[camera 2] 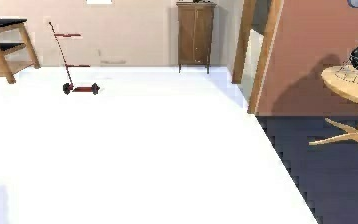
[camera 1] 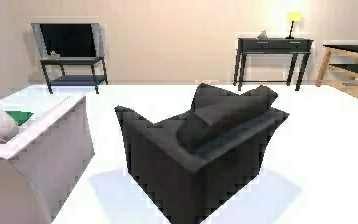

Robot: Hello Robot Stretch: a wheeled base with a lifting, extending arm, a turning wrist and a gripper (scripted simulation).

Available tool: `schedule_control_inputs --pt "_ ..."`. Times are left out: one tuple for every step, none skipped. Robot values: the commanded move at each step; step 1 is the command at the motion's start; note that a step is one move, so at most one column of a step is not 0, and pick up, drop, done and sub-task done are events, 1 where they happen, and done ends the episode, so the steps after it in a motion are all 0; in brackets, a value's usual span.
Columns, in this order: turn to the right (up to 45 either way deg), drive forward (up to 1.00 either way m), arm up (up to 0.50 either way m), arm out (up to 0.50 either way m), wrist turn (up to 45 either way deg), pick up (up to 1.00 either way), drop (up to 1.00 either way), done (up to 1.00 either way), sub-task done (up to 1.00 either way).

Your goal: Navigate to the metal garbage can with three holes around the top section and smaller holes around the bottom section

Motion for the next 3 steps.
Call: schedule_control_inputs --pt "45.0 0.0 0.0 0.0 0.0 0.0 0.0 0.0 0.0" --pt "45.0 0.0 0.0 0.0 0.0 0.0 0.0 0.0 0.0" --pt "15.0 0.0 0.0 0.0 0.0 0.0 0.0 0.0 0.0"
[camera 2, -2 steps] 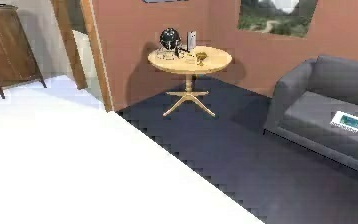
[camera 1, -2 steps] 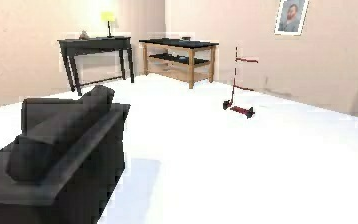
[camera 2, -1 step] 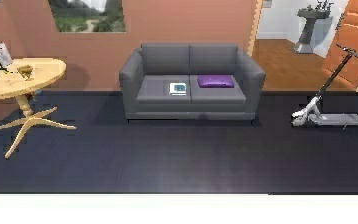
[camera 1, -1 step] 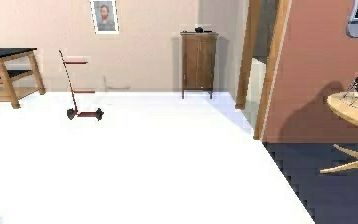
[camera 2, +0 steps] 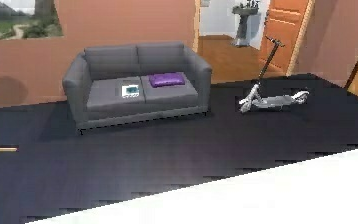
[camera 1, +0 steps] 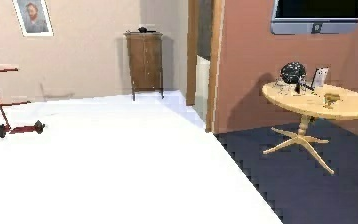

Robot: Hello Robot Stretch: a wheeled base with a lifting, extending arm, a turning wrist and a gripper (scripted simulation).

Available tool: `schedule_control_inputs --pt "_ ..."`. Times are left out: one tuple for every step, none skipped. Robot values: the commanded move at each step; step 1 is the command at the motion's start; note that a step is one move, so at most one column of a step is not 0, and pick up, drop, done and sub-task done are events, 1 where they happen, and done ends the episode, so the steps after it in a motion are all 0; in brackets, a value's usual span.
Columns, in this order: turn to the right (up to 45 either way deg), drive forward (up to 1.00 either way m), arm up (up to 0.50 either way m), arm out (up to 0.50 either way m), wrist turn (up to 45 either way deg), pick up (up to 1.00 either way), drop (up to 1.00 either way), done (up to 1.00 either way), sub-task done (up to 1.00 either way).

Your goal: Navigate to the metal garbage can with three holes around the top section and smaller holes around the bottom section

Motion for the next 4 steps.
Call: schedule_control_inputs --pt "0.0 1.0 0.0 0.0 0.0 0.0 0.0 0.0 0.0" --pt "0.0 1.0 0.0 0.0 0.0 0.0 0.0 0.0 0.0" --pt "3.0 0.0 0.0 0.0 0.0 0.0 0.0 0.0 0.0" --pt "-45.0 0.0 0.0 0.0 0.0 0.0 0.0 0.0 0.0"
